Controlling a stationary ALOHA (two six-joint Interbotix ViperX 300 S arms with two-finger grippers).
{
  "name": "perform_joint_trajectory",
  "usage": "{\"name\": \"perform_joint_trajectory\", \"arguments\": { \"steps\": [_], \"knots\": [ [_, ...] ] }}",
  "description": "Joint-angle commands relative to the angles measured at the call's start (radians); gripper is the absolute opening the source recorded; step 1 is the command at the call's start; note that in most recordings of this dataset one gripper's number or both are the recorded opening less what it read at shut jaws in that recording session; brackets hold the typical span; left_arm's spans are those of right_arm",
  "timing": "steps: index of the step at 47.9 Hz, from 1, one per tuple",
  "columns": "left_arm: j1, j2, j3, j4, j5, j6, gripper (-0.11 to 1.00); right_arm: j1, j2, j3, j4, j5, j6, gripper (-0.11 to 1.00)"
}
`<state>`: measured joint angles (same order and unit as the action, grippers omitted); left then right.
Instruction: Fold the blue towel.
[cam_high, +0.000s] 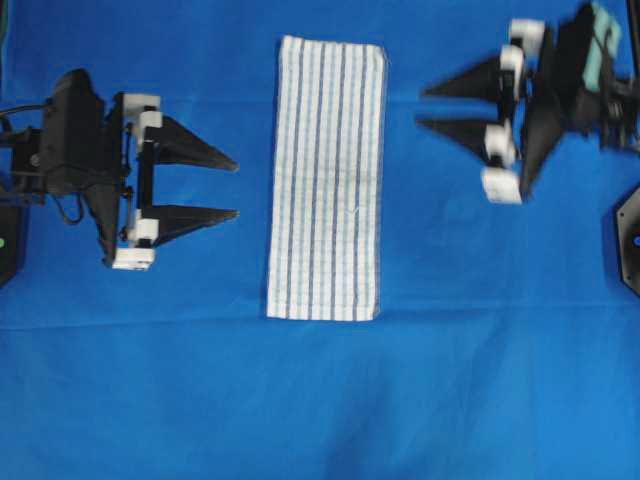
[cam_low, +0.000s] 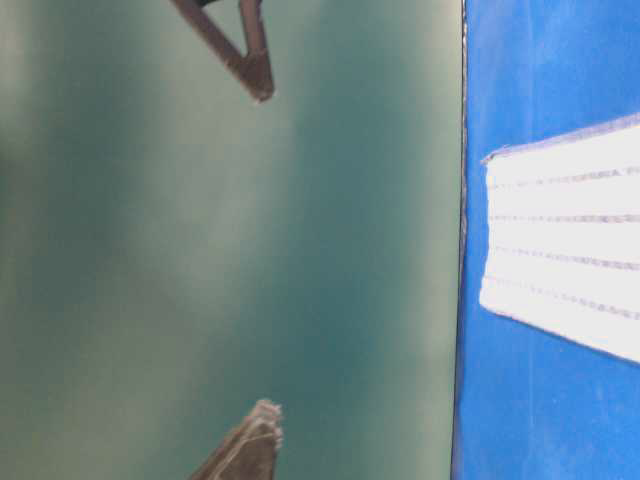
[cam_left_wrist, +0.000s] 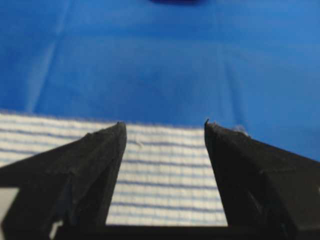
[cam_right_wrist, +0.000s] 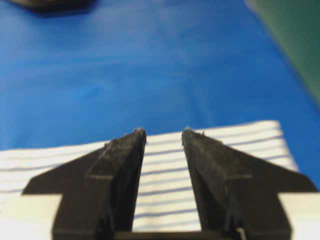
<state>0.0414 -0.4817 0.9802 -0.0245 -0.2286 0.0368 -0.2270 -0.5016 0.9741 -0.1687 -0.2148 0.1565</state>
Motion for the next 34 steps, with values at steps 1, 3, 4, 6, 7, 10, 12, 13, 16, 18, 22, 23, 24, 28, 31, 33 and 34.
{"name": "perform_joint_trajectory", "arguments": {
  "steps": [1, 3, 4, 6, 7, 10, 12, 13, 16, 18, 22, 23, 24, 28, 31, 33, 34],
  "knots": [
    [0.008, -0.028, 0.005, 0.002, -0.031, 0.002, 0.57, 0.038, -0.011, 0.011, 0.003, -0.037, 0.009, 0.44],
    [0.011, -0.034, 0.012, 0.002, -0.034, 0.002, 0.58, 0.058, -0.009, 0.02, 0.003, -0.051, 0.011, 0.44],
    [0.014, -0.035, 0.017, 0.002, -0.035, 0.002, 0.57, 0.069, -0.009, 0.023, 0.003, -0.057, 0.011, 0.44],
    [0.018, -0.037, 0.021, 0.002, -0.038, 0.002, 0.57, 0.078, -0.008, 0.026, 0.003, -0.063, 0.011, 0.44],
    [0.02, -0.037, 0.021, 0.002, -0.04, 0.0, 0.57, 0.08, -0.006, 0.026, 0.003, -0.066, 0.011, 0.44],
    [0.021, -0.031, 0.021, 0.002, -0.04, 0.0, 0.57, 0.08, -0.003, 0.025, 0.003, -0.066, 0.012, 0.44],
    [0.021, -0.028, 0.021, 0.002, -0.04, 0.0, 0.57, 0.08, 0.002, 0.021, 0.003, -0.066, 0.011, 0.44],
    [0.021, -0.026, 0.02, 0.002, -0.04, 0.0, 0.57, 0.08, 0.003, 0.021, 0.003, -0.067, 0.011, 0.44],
    [0.021, -0.021, 0.018, 0.002, -0.04, -0.002, 0.57, 0.08, 0.011, 0.018, 0.002, -0.069, 0.011, 0.44],
    [0.021, -0.018, 0.018, 0.002, -0.04, -0.002, 0.57, 0.08, 0.015, 0.015, 0.002, -0.071, 0.011, 0.44],
    [0.021, -0.015, 0.015, 0.002, -0.04, -0.002, 0.57, 0.078, 0.023, 0.011, 0.002, -0.069, 0.011, 0.44],
    [0.021, -0.012, 0.015, 0.002, -0.04, -0.002, 0.57, 0.078, 0.026, 0.009, 0.002, -0.069, 0.011, 0.44],
    [0.021, -0.011, 0.014, 0.002, -0.04, 0.0, 0.57, 0.077, 0.028, 0.008, 0.002, -0.069, 0.011, 0.44],
    [0.029, 0.002, 0.005, 0.002, -0.04, 0.003, 0.57, 0.064, 0.038, 0.002, 0.002, -0.071, 0.011, 0.45],
    [0.048, 0.023, -0.008, 0.002, -0.041, 0.003, 0.61, 0.044, 0.052, -0.006, 0.002, -0.071, 0.011, 0.47],
    [0.064, 0.038, -0.018, 0.002, -0.041, 0.003, 0.63, 0.028, 0.061, -0.014, 0.003, -0.071, 0.011, 0.5],
    [0.078, 0.054, -0.028, 0.002, -0.041, 0.003, 0.65, 0.02, 0.067, -0.017, 0.003, -0.071, 0.011, 0.53]
  ]
}}
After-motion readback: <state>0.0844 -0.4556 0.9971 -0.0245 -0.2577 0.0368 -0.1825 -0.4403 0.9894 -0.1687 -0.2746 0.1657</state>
